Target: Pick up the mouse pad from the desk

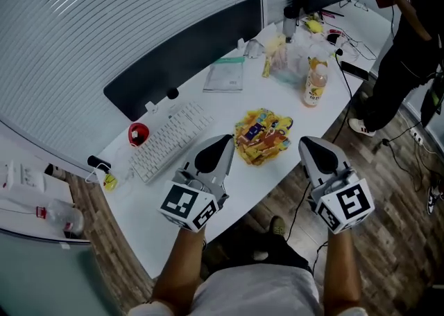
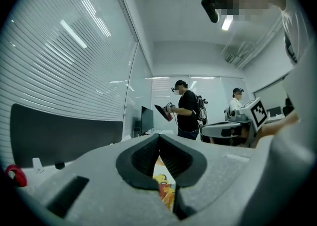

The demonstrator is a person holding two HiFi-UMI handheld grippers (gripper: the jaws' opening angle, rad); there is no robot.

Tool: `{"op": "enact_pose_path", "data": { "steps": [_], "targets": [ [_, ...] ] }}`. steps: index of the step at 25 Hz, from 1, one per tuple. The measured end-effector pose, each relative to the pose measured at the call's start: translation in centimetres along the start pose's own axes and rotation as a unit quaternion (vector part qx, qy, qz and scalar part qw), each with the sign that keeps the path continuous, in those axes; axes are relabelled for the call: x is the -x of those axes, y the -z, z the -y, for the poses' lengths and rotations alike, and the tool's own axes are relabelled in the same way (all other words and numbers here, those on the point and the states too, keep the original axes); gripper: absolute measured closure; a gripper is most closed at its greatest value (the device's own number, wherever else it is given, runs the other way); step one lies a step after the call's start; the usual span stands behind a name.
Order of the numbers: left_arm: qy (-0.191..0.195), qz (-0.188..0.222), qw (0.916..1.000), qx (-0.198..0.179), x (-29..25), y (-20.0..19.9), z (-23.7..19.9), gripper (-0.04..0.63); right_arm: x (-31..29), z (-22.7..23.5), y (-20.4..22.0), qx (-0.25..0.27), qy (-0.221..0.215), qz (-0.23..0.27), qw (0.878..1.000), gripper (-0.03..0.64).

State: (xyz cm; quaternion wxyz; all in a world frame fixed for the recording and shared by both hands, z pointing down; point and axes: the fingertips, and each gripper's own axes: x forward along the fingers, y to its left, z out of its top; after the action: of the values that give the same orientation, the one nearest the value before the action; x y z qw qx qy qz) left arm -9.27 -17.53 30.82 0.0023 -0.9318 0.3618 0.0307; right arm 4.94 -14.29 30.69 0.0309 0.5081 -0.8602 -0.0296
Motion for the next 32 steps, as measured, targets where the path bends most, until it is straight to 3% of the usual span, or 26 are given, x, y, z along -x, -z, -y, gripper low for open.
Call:
{"op": "enact_pose_path", "data": {
  "steps": [12,23,32],
  "targets": [
    [-0.058,-0.025,0.998,-0.006,-5.2,3.5,-2.3,0.58,-4.4,5.8,3.9,0.025,-0.042,-0.043,0.998,0.604],
    [-0.109,-0.088,0.9901,-0.001,-7.1,8.6,-3.9,0.58,-7.1,7.8,8.8,0.017,-0.087,-0.083,0.993,0.604],
    [-0.11,-0.155,0.9816,0.021,-8.3,13.0,-5.6,0.578,-9.5,8.9,11.2,0.011,-0.09,-0.119,0.989,0.604]
  ]
}}
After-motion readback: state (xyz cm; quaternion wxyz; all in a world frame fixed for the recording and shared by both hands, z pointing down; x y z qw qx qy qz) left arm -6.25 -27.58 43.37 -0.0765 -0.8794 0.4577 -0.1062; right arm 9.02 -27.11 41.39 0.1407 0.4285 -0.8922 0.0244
